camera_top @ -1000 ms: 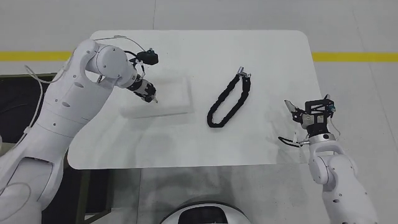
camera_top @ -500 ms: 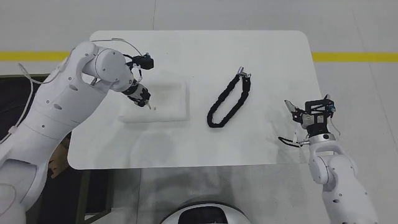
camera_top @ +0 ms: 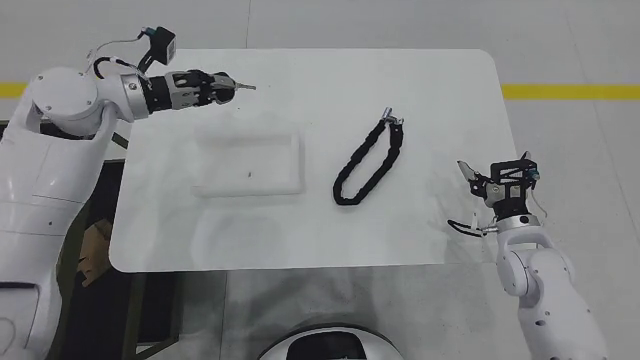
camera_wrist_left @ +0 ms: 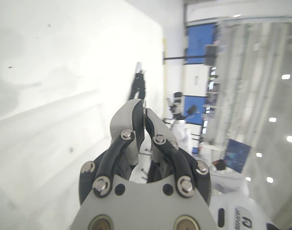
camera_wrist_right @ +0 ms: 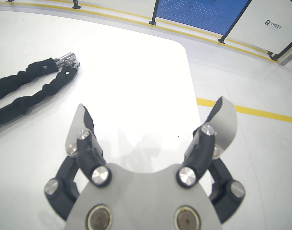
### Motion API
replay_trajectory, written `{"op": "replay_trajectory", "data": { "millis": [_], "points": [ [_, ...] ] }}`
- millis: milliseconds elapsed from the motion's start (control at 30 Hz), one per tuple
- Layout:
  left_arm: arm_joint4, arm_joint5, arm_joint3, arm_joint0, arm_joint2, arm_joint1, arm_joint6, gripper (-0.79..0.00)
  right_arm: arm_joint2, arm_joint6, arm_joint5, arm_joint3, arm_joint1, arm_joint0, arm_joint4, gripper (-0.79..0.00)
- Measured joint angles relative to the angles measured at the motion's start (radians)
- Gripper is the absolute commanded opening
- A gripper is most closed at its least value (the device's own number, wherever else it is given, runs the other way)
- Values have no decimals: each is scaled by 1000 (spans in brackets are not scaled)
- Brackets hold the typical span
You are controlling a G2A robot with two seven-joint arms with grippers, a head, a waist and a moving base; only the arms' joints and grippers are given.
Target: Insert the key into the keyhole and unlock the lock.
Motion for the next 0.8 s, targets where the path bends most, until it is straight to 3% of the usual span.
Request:
{"op": "replay_trajectory", "data": {
  "millis": [233,600,700,800],
  "points": [
    [-111,-166,61,58,19,-25,13,-785,0,0,0,0,0,0,0,0],
    [-108,-154,60,58,19,-24,13,-785,-2,2,-5,-4,0,-3,5,0],
    [-108,-154,60,58,19,-24,13,-785,-39,93,-80,-90,-5,10,111,0],
    [-108,-154,60,58,19,-24,13,-785,-101,334,-71,-191,-13,97,247,0]
  ]
}}
